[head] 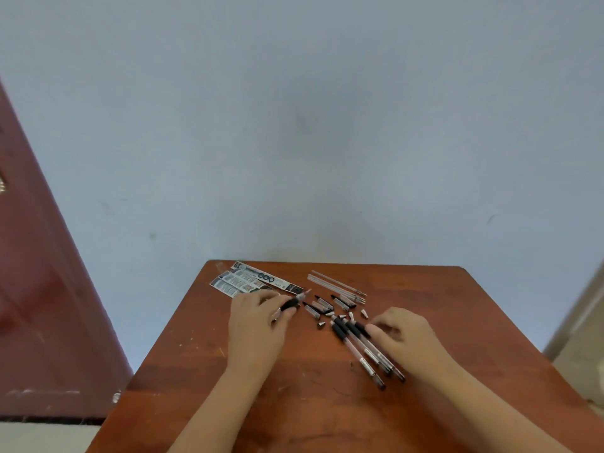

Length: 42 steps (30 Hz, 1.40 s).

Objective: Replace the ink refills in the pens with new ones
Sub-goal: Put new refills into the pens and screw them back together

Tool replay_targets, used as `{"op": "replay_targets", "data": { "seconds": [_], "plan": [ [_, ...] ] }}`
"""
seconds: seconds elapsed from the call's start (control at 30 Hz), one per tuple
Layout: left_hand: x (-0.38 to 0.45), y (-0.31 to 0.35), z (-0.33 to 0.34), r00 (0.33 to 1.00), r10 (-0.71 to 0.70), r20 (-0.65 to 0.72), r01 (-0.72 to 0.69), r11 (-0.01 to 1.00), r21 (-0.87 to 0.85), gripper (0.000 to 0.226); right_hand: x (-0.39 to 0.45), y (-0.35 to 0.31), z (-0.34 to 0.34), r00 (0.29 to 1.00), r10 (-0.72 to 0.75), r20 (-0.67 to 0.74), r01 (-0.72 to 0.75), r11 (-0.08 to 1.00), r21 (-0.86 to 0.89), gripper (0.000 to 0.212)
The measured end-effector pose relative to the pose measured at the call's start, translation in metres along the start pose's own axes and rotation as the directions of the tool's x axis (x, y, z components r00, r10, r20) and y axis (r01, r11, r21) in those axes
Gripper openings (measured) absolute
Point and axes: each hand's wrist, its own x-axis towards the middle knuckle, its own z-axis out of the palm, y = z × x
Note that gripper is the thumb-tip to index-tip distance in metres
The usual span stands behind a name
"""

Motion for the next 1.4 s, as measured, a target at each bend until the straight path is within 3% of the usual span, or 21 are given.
{"op": "replay_targets", "data": {
  "seconds": [0.07, 0.23, 0.37, 0.5, 0.7, 0.87, 0.93, 1.0, 1.1, 1.17, 1.27, 1.4],
  "plan": [
    [0.001, 0.022, -0.012, 0.992, -0.066, 0.108, 0.084, 0.982, -0.172, 0.018, -0.011, -0.010, -0.006, 0.999, -0.051, 0.004, 0.051, 0.997, 0.050, 0.015],
    [-0.009, 0.059, -0.021, 0.942, -0.075, 0.326, 0.232, 0.849, -0.475, 0.021, -0.024, -0.028, -0.013, 0.991, -0.106, -0.081, 0.118, 0.979, 0.167, 0.021],
    [-0.021, 0.068, -0.008, 0.868, -0.187, 0.460, 0.474, 0.589, -0.654, 0.019, -0.032, -0.029, -0.021, 0.994, -0.094, -0.057, 0.104, 0.970, 0.218, 0.020],
    [-0.033, 0.075, 0.008, 0.837, -0.202, 0.509, 0.544, 0.412, -0.731, 0.015, -0.043, -0.019, -0.027, 0.999, -0.011, -0.037, 0.021, 0.953, 0.302, 0.017],
    [-0.040, 0.078, 0.024, 0.816, -0.227, 0.532, 0.578, 0.359, -0.733, 0.015, -0.056, 0.003, -0.029, 0.999, 0.016, -0.035, -0.005, 0.958, 0.286, 0.015],
    [-0.047, 0.084, 0.033, 0.800, -0.217, 0.559, 0.598, 0.348, -0.722, 0.021, -0.062, 0.009, -0.018, 0.996, 0.050, -0.070, -0.024, 0.944, 0.328, 0.035],
    [-0.046, 0.086, 0.034, 0.804, -0.238, 0.545, 0.594, 0.337, -0.730, 0.021, -0.062, 0.009, -0.015, 0.997, 0.032, -0.073, -0.005, 0.943, 0.333, 0.022],
    [-0.041, 0.086, 0.031, 0.828, -0.211, 0.519, 0.557, 0.414, -0.720, 0.019, -0.059, 0.009, -0.019, 0.994, 0.018, -0.109, 0.021, 0.938, 0.346, 0.009],
    [-0.034, 0.085, 0.021, 0.896, -0.046, 0.442, 0.315, 0.767, -0.559, 0.022, -0.049, 0.006, -0.034, 0.988, 0.017, -0.151, 0.039, 0.932, 0.360, 0.011],
    [-0.030, 0.085, 0.017, 0.905, 0.056, 0.421, 0.150, 0.885, -0.440, 0.022, -0.043, 0.001, -0.044, 0.992, 0.018, -0.124, 0.033, 0.919, 0.393, 0.020],
    [-0.028, 0.084, 0.015, 0.893, 0.150, 0.425, -0.015, 0.953, -0.304, 0.017, -0.035, -0.004, -0.051, 0.999, -0.008, -0.051, 0.027, 0.924, 0.381, 0.024],
    [-0.029, 0.081, 0.016, 0.879, 0.200, 0.434, -0.089, 0.961, -0.263, 0.021, -0.029, -0.003, -0.052, 0.989, -0.140, 0.056, 0.125, 0.968, 0.217, 0.014]
  ]
}}
